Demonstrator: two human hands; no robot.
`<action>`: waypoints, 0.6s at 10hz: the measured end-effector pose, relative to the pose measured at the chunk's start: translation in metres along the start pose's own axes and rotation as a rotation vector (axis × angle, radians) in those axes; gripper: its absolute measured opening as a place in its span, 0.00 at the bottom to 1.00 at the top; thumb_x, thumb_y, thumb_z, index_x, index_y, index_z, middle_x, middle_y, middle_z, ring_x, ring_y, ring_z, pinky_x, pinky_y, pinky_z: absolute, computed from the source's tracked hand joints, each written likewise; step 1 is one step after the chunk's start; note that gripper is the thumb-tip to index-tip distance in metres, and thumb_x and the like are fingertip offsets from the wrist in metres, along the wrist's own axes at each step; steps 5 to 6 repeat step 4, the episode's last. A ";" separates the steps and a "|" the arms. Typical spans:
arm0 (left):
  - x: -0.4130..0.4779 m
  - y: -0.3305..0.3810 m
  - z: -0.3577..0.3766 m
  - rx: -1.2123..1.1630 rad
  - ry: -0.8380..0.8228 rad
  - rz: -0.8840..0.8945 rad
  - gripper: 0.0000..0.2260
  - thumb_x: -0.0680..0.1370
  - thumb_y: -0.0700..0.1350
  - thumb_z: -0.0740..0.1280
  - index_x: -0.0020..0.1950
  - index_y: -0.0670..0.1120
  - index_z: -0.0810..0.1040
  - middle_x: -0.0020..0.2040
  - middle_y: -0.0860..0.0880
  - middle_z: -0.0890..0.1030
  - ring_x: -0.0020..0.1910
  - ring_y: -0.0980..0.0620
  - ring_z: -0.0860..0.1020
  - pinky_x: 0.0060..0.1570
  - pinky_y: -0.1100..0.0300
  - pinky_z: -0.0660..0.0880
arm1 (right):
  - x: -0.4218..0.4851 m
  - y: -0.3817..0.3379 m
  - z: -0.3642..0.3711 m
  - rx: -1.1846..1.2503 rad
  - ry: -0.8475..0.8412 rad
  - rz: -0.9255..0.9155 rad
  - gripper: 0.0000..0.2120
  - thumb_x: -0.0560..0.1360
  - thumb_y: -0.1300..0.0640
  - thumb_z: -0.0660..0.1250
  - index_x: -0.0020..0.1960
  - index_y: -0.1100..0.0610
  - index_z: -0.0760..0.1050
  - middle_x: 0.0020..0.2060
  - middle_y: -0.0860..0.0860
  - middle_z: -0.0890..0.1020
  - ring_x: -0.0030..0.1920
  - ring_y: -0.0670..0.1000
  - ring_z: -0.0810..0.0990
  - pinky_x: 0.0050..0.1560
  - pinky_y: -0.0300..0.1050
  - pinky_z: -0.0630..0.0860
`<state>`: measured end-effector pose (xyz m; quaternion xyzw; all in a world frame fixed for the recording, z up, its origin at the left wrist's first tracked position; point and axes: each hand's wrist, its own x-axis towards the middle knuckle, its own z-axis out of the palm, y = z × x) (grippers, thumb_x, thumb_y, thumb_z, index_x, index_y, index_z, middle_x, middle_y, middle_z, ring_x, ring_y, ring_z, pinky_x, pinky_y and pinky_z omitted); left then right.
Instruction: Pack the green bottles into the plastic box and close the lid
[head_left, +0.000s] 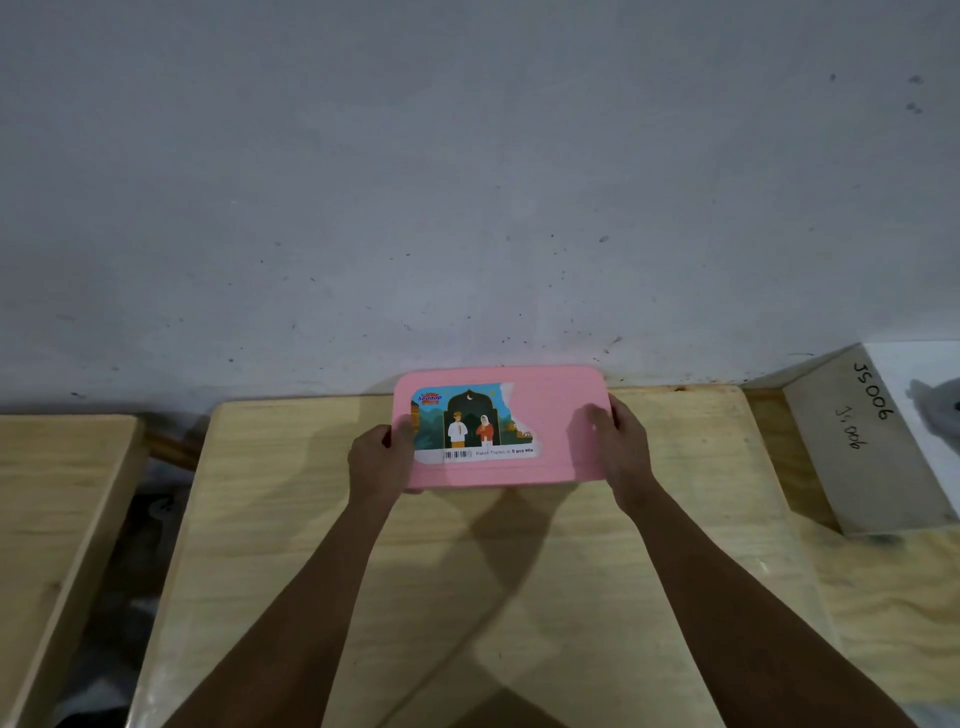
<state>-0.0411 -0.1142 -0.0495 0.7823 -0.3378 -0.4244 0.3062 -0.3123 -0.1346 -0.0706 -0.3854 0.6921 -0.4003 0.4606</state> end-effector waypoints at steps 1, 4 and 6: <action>0.000 0.002 -0.003 -0.069 -0.008 -0.061 0.14 0.78 0.52 0.65 0.42 0.42 0.79 0.43 0.41 0.81 0.37 0.42 0.83 0.27 0.48 0.81 | 0.000 0.002 0.002 -0.034 0.025 0.005 0.12 0.77 0.50 0.60 0.55 0.51 0.78 0.46 0.48 0.82 0.47 0.51 0.80 0.45 0.50 0.78; -0.019 0.017 -0.018 -0.087 -0.027 -0.171 0.16 0.77 0.56 0.64 0.42 0.43 0.77 0.51 0.40 0.82 0.45 0.42 0.81 0.48 0.46 0.81 | -0.010 -0.021 0.009 -0.358 0.103 0.027 0.22 0.78 0.48 0.60 0.67 0.60 0.69 0.54 0.55 0.77 0.54 0.57 0.77 0.50 0.48 0.72; -0.019 0.017 -0.018 -0.087 -0.027 -0.171 0.16 0.77 0.56 0.64 0.42 0.43 0.77 0.51 0.40 0.82 0.45 0.42 0.81 0.48 0.46 0.81 | -0.010 -0.021 0.009 -0.358 0.103 0.027 0.22 0.78 0.48 0.60 0.67 0.60 0.69 0.54 0.55 0.77 0.54 0.57 0.77 0.50 0.48 0.72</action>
